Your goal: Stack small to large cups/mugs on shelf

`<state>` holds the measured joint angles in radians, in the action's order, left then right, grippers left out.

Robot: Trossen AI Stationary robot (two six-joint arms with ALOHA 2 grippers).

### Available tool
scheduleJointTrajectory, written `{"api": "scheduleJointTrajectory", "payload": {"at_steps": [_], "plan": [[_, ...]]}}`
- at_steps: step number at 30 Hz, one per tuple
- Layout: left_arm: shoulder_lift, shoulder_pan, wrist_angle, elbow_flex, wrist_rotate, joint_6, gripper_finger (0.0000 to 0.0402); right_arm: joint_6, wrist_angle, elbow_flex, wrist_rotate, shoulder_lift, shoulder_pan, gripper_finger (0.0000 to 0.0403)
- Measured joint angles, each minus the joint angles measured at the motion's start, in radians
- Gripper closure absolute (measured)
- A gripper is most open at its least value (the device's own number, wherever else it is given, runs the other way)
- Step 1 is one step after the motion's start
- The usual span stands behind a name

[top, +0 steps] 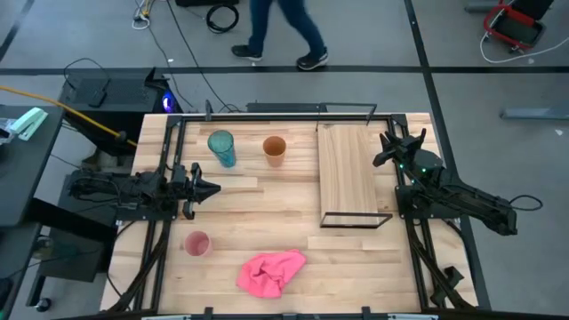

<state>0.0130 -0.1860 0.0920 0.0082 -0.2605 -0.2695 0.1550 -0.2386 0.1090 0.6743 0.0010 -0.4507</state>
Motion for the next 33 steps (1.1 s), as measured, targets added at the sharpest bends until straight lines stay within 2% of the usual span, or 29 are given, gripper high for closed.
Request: {"api": "scheduleJointTrajectory", "payload": {"at_steps": [33], "plan": [[0.0,0.0,0.0,0.0,0.0,0.0,0.0368,0.0,0.0,0.0,0.0,0.0,0.0,0.03]]}}
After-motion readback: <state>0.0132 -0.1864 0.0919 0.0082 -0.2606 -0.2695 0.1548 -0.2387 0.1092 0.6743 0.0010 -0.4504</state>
